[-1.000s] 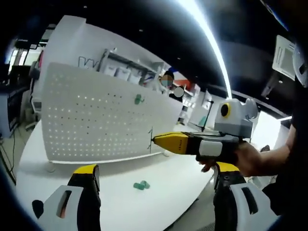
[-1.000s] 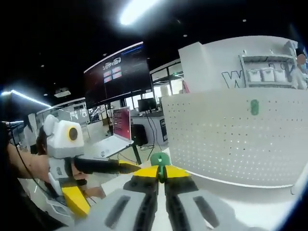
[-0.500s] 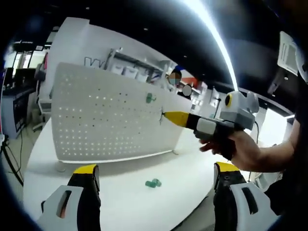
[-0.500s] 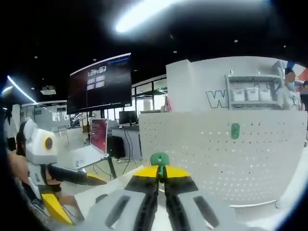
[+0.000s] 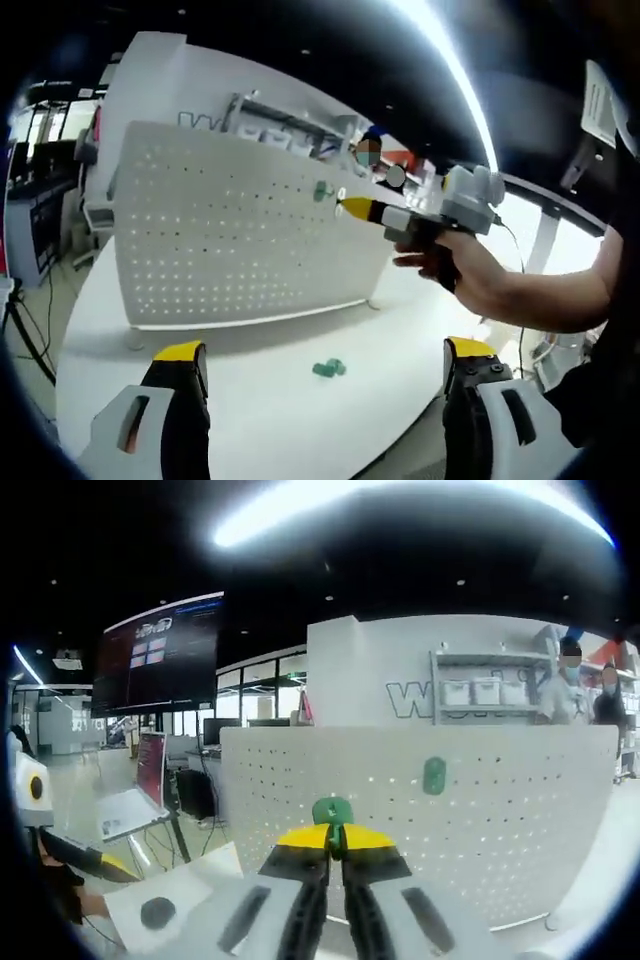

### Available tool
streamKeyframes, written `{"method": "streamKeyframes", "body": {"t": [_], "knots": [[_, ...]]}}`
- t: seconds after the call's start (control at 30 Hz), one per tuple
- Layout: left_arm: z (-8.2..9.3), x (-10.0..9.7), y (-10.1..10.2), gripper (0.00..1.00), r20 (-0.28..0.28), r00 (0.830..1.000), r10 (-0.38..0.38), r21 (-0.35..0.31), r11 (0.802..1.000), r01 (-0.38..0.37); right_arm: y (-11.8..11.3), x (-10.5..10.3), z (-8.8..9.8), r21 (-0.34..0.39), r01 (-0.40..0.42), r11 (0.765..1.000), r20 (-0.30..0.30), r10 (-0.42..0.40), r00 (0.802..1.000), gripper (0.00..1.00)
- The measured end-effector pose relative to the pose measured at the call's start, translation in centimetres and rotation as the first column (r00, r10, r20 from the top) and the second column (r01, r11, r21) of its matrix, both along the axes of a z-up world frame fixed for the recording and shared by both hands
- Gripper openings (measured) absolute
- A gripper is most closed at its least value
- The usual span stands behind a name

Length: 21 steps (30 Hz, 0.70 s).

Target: Insert the hook assembly into the mounting plate slot until the hook locks in place.

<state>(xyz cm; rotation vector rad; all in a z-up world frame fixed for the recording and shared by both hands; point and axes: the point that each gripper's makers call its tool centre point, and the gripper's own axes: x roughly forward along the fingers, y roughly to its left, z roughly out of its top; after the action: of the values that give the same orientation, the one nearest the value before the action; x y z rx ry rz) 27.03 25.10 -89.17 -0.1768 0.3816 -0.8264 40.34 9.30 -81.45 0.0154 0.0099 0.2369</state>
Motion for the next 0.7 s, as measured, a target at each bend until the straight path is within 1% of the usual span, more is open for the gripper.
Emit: {"method": "streamKeyframes", "body": {"t": [0.2,0.37,0.57,0.7], "knots": [[-0.1,0.6,0.3,1.00,-0.001,1.000,0.006,-0.001,1.000,-0.006,-1.2,1.5,0.0,-0.010,0.031,0.999,-0.002,-0.031,1.000,0.00],[-0.1,1.3,0.0,1.00,-0.004,1.000,0.002,-0.001,1.000,-0.002,-3.1,3.0,0.6,0.004,0.081,0.997,0.011,-0.081,0.997,0.00],[0.1,1.9,-0.2,1.00,0.001,1.000,0.000,-0.009,1.000,0.000,-5.2,4.1,1.3,0.031,0.138,0.990,0.025,-0.139,0.990,0.00],[-0.4,1.9,-0.2,0.99,-0.012,1.000,-0.006,-0.004,1.000,0.006,-6.7,4.7,1.8,0.048,0.172,0.984,0.042,-0.174,0.984,0.00]]}}
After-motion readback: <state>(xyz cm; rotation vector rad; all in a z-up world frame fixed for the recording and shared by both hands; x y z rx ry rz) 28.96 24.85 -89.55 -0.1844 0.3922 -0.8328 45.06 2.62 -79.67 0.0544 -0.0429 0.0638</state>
